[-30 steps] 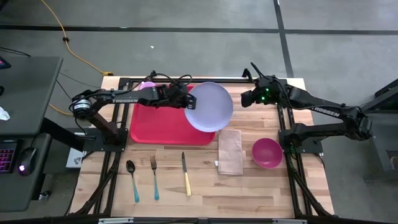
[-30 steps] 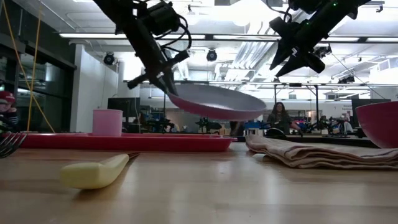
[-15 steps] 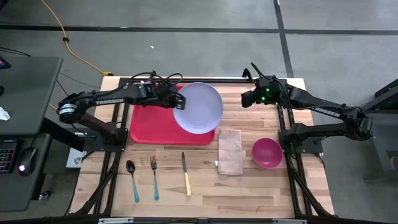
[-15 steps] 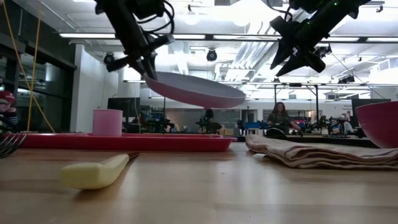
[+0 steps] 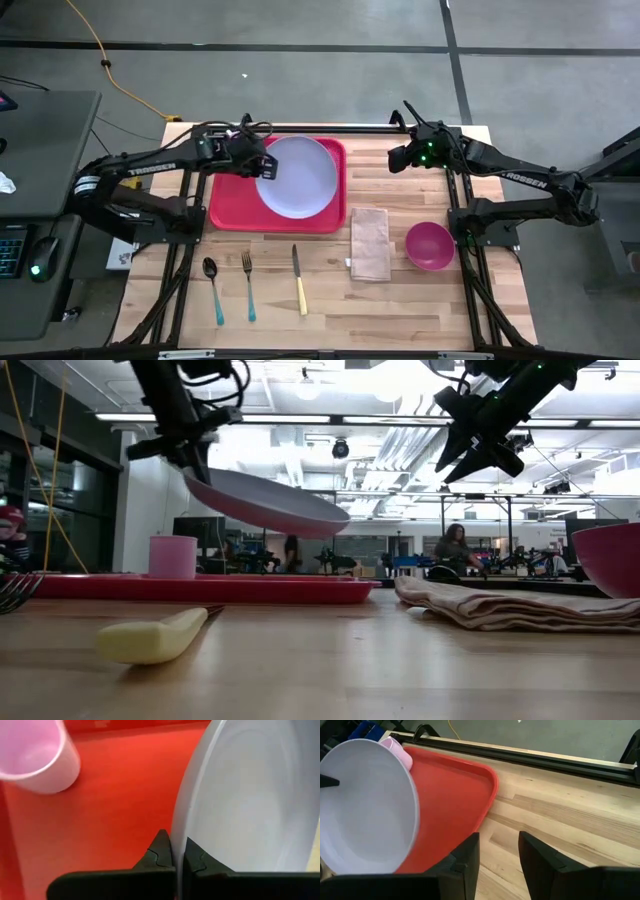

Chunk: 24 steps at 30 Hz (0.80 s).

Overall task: Set up tray
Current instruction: Put the violet plate below the pink mug on the red tray

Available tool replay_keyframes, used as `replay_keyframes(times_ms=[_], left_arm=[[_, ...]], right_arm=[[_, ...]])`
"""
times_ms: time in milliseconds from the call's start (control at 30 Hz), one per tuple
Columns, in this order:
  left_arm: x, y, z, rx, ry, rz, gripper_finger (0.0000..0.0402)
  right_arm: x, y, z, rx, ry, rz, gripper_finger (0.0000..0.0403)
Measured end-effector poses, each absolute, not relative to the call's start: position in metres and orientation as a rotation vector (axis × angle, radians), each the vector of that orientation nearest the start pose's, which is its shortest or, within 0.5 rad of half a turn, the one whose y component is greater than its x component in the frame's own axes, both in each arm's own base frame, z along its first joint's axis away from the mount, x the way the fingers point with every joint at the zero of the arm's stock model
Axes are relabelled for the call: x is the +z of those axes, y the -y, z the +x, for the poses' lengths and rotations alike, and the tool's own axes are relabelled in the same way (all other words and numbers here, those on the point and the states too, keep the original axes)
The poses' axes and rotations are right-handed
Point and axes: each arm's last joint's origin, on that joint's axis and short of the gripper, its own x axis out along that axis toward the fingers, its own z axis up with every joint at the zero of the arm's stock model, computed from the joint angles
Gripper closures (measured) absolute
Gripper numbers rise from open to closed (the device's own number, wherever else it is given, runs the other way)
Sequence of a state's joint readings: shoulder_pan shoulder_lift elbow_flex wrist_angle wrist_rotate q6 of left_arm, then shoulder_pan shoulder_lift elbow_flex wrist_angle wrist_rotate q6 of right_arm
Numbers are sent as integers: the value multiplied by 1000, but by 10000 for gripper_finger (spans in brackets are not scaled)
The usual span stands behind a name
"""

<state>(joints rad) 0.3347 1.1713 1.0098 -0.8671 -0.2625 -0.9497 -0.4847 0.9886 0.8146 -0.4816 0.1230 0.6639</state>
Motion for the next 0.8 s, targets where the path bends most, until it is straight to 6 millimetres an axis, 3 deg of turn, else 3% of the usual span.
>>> replay_keyframes(times_ms=[433, 800], left_arm=[[265, -59, 146, 1066, -611, -1008, 379], [251, -52, 128, 1126, -627, -1088, 379]], right_arm=[[282, 98, 178, -787, -428, 746, 290], [285, 99, 180, -779, -396, 746, 290]])
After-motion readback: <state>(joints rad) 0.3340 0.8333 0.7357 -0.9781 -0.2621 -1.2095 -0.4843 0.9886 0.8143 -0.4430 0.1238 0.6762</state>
